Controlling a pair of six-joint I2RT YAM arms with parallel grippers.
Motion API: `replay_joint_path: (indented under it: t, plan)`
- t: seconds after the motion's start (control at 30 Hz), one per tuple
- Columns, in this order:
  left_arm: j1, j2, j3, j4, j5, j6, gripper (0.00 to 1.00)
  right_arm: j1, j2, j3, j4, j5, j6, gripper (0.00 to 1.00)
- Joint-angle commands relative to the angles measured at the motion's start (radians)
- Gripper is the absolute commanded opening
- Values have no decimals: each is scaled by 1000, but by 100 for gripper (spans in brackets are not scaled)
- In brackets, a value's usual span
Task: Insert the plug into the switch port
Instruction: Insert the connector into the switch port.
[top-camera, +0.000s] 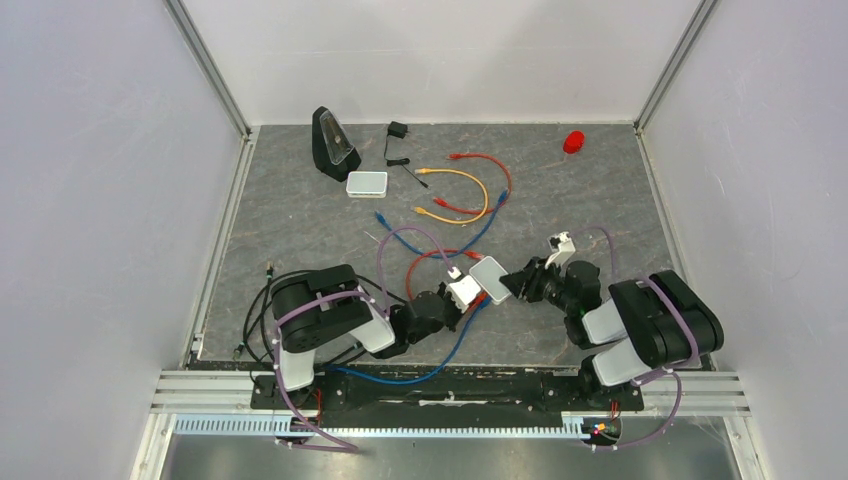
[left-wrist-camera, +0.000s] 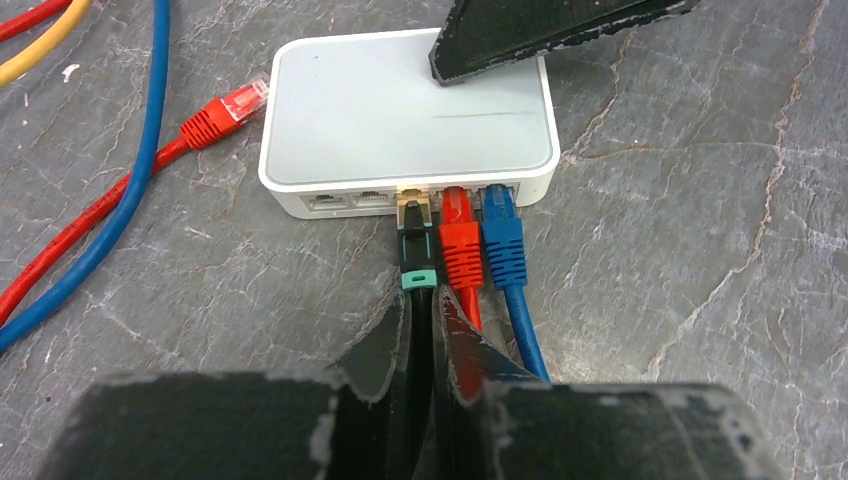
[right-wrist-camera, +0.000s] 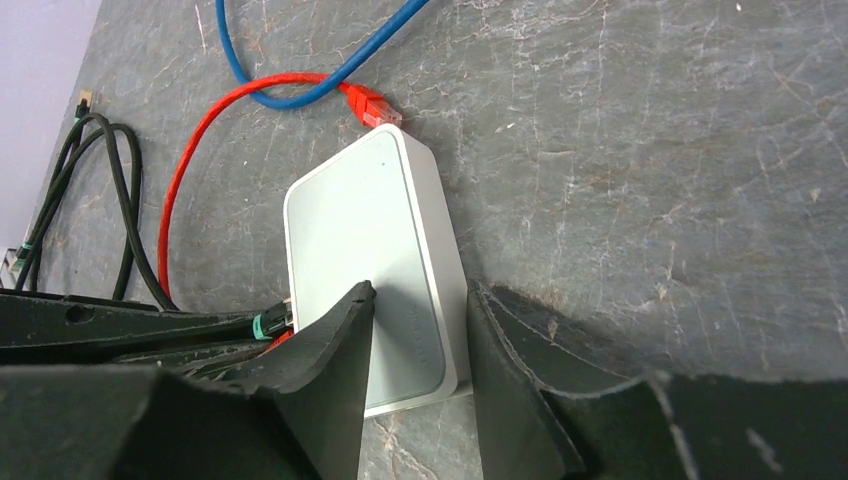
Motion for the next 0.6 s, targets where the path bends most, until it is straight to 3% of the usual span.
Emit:
replay_joint_path:
  t: [0.0, 0.27, 0.5, 0.57]
  plan:
    - [5, -17, 37, 24, 75, 55, 2, 80, -51, -65, -263, -366, 137, 41]
    - [13, -104, -52, 47, 94, 85, 2, -116, -213, 171, -676, -336, -72, 56]
    - [19, -102, -14, -4, 148, 68, 2, -122, -162, 252, -742, -368, -136, 57]
    - [22, -105, 22, -89, 156, 65, 8, -122, -166, 252, -753, -354, -143, 57]
